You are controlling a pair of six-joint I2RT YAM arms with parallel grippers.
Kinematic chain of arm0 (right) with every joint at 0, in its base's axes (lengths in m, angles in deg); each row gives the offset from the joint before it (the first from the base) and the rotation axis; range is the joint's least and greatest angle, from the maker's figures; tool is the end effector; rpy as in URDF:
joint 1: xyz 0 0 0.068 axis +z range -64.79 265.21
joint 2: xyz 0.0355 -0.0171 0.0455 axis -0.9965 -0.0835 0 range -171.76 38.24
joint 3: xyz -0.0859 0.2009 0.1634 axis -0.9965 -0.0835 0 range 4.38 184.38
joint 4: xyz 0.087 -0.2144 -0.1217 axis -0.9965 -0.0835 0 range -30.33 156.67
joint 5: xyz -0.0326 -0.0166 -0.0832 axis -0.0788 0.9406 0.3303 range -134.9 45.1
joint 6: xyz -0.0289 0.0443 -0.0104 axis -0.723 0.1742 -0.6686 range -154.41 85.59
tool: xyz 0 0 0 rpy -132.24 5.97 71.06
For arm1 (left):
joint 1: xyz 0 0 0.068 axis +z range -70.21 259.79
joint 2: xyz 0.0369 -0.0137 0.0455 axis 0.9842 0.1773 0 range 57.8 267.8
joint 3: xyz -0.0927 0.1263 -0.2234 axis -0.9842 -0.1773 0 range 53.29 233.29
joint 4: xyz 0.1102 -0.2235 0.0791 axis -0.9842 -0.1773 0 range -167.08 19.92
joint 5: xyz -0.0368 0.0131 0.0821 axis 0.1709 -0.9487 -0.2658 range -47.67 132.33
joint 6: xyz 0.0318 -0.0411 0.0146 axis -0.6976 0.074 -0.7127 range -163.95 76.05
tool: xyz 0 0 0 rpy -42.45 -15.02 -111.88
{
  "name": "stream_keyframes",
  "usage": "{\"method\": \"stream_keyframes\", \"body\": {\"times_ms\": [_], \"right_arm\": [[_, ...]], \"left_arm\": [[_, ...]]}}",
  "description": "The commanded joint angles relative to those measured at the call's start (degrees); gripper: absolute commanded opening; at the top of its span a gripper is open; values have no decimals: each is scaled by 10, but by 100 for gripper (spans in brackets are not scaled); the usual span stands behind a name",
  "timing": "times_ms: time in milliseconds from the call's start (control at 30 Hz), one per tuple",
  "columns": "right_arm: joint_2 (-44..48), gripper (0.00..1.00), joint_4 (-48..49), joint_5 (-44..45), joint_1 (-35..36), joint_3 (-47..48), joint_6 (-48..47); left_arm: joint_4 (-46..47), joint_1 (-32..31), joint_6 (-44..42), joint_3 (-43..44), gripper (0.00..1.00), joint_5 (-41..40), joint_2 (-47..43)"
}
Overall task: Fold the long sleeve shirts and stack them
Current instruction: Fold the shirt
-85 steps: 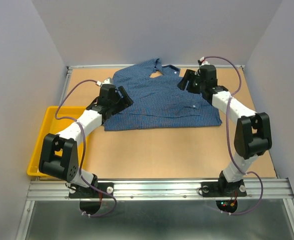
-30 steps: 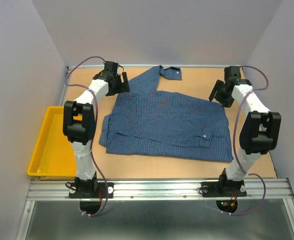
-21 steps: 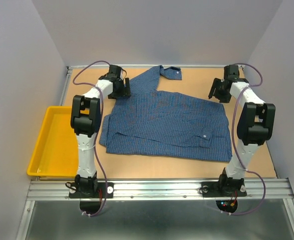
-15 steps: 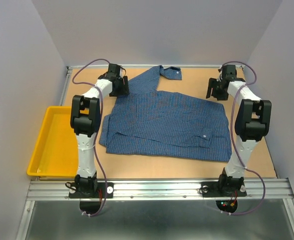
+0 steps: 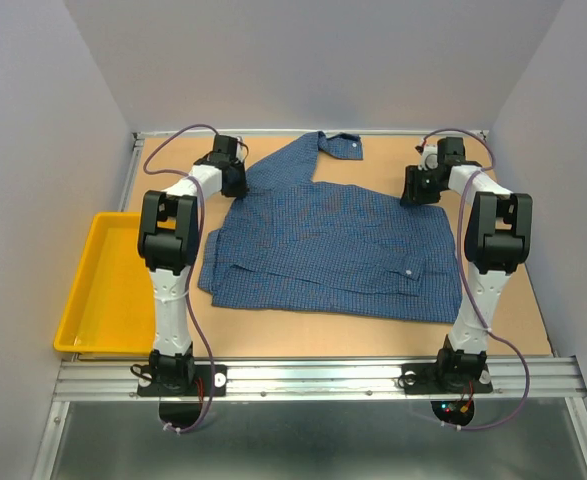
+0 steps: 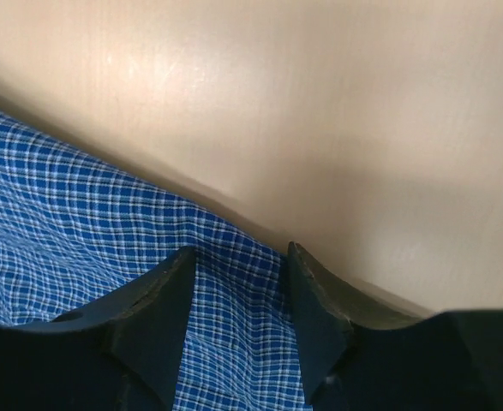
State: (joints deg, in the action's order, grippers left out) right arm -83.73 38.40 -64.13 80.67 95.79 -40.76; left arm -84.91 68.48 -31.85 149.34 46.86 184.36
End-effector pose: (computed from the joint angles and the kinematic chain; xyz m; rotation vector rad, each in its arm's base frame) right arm 0.4564 -0.0244 0.1726 -0.1607 2.5454 0.3622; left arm 0.4856 -0.1000 0.1750 0.0221 2.3782 -0.2901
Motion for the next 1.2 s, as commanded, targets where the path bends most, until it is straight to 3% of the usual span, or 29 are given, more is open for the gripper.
{"method": "stream_keyframes", "body": {"times_ms": [0, 33, 100, 267, 500, 600, 633, 700, 767, 800, 833, 967, 1167], "right_arm": [[5, 37, 13, -42, -1, 5, -19], [19, 11, 13, -42, 0, 0, -17], [53, 1, 13, -33, 1, -8, -16], [150, 1, 16, 18, 18, -65, -2], [283, 2, 31, 180, 143, -205, 39], [311, 9, 30, 201, 196, -294, 96], [326, 16, 30, 197, 222, -334, 105], [338, 22, 24, 165, 249, -369, 129], [359, 33, 8, 70, 262, -399, 155], [370, 33, 2, 69, 262, -403, 163], [384, 42, -4, 60, 262, -403, 168], [447, 55, -39, 125, 262, -344, 187], [424, 58, -89, 217, 233, -212, 187]], "left_arm": [[-22, 5, -2, -37, 20, -1, -37], [-18, 5, -1, -48, 20, 3, -44], [-16, 5, 3, -53, 20, 3, -47], [-21, 5, 6, -53, 19, -9, -54], [-20, 7, 21, -70, 19, -4, -80], [-14, 7, 22, -80, 19, -8, -91], [-14, 7, 23, -81, 19, -8, -94], [-13, 7, 24, -82, 19, -8, -95], [-13, 7, 24, -90, 19, -7, -100], [-13, 7, 23, -90, 19, -7, -100], [-13, 8, 22, -95, 19, -9, -104], [-11, 9, 21, -103, 19, -10, -110], [-7, 9, 21, -108, 19, -9, -113]]}}
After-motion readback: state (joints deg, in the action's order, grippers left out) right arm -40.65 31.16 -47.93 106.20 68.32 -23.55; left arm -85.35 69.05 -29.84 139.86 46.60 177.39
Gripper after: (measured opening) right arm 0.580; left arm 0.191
